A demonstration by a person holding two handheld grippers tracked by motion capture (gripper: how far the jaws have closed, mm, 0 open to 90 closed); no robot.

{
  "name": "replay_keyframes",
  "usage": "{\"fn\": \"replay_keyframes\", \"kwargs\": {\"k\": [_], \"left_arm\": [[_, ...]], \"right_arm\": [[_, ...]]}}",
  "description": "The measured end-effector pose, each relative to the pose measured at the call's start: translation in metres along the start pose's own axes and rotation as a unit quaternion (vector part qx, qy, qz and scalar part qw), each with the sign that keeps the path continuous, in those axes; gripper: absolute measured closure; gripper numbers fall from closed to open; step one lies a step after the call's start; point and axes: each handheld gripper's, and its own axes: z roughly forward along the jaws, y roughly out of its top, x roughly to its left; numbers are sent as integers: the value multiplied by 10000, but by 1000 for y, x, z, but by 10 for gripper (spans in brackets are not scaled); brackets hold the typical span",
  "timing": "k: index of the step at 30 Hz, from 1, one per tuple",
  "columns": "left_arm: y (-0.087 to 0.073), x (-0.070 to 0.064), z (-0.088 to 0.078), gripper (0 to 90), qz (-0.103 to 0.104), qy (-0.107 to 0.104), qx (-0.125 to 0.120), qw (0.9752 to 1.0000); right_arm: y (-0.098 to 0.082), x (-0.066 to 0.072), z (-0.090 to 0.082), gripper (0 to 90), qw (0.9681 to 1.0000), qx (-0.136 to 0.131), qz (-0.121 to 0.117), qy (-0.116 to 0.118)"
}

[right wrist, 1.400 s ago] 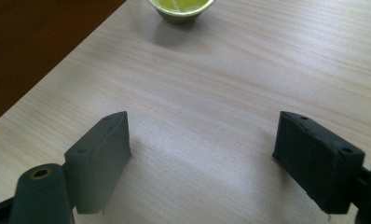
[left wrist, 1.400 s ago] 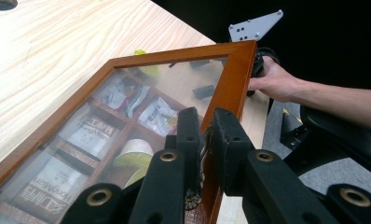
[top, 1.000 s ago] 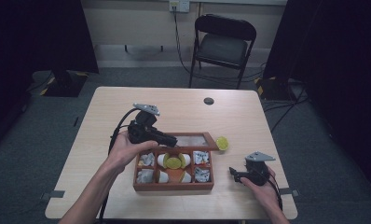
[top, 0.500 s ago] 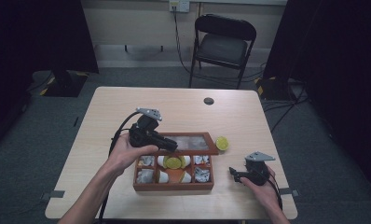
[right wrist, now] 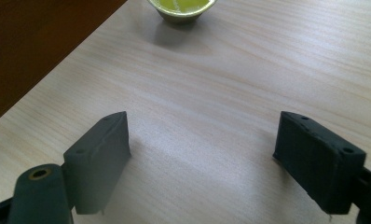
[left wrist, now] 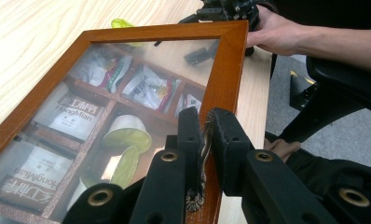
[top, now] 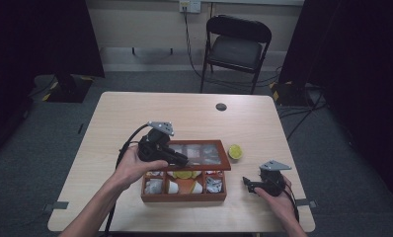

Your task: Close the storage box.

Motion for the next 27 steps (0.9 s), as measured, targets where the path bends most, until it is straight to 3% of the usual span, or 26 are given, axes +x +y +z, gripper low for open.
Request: {"fn": "replay_keyframes", "kwargs": {"k": [11, 27], "left_arm": [[-7, -5, 9, 820, 124, 32, 200, 9997], [-20, -12, 21, 819, 180, 122, 259, 9994]], "right_arm": [[0, 0, 0, 171, 10000, 0, 0, 0], [0, 0, 0, 170, 10000, 2, 0, 2]]}}
